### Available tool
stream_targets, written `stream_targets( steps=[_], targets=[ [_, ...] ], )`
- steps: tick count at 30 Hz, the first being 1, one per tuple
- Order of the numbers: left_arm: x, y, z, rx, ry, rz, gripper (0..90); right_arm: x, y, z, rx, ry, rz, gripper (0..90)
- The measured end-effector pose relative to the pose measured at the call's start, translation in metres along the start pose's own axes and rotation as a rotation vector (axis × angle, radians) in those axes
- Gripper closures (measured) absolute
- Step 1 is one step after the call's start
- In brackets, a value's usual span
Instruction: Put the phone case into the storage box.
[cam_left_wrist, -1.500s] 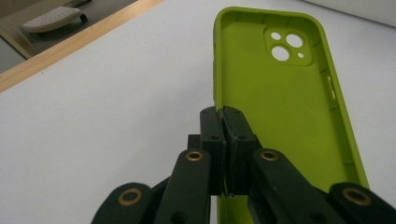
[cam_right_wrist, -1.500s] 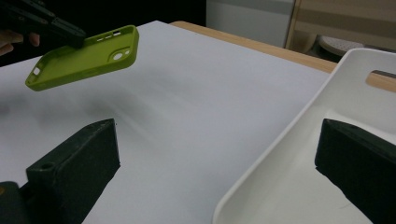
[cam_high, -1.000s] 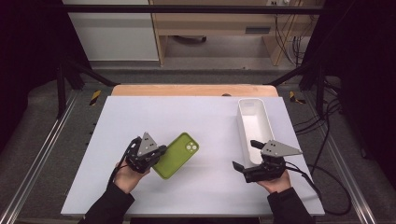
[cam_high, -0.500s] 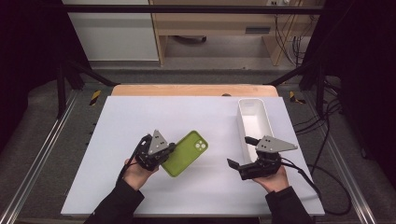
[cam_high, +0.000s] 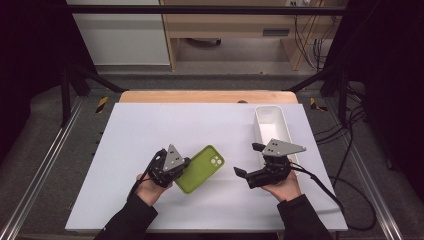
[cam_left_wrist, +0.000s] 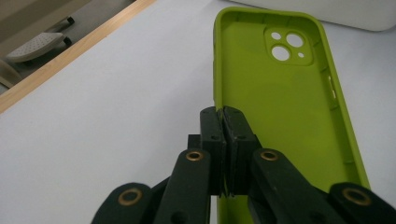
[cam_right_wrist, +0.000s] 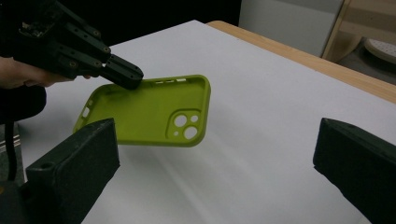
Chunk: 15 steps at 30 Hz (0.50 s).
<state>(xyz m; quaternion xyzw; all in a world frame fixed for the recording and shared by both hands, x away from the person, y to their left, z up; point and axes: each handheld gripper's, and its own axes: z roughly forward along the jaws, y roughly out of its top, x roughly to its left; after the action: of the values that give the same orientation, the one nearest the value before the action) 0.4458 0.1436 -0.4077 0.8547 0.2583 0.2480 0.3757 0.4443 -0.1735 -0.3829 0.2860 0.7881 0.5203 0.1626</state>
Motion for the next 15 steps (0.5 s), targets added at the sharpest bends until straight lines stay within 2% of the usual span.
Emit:
stream_targets(
  steps=[7,15],
  targets=[
    [-0.006,0.001,0.000,-0.003,-0.001,0.020,87.9,0.000,0.002,0.008,0.031,0.010,0.009,1.1],
    [-0.011,0.002,-0.003,-0.011,-0.002,0.037,88.0,0.002,0.011,0.020,0.034,0.028,0.016,1.0]
  ],
)
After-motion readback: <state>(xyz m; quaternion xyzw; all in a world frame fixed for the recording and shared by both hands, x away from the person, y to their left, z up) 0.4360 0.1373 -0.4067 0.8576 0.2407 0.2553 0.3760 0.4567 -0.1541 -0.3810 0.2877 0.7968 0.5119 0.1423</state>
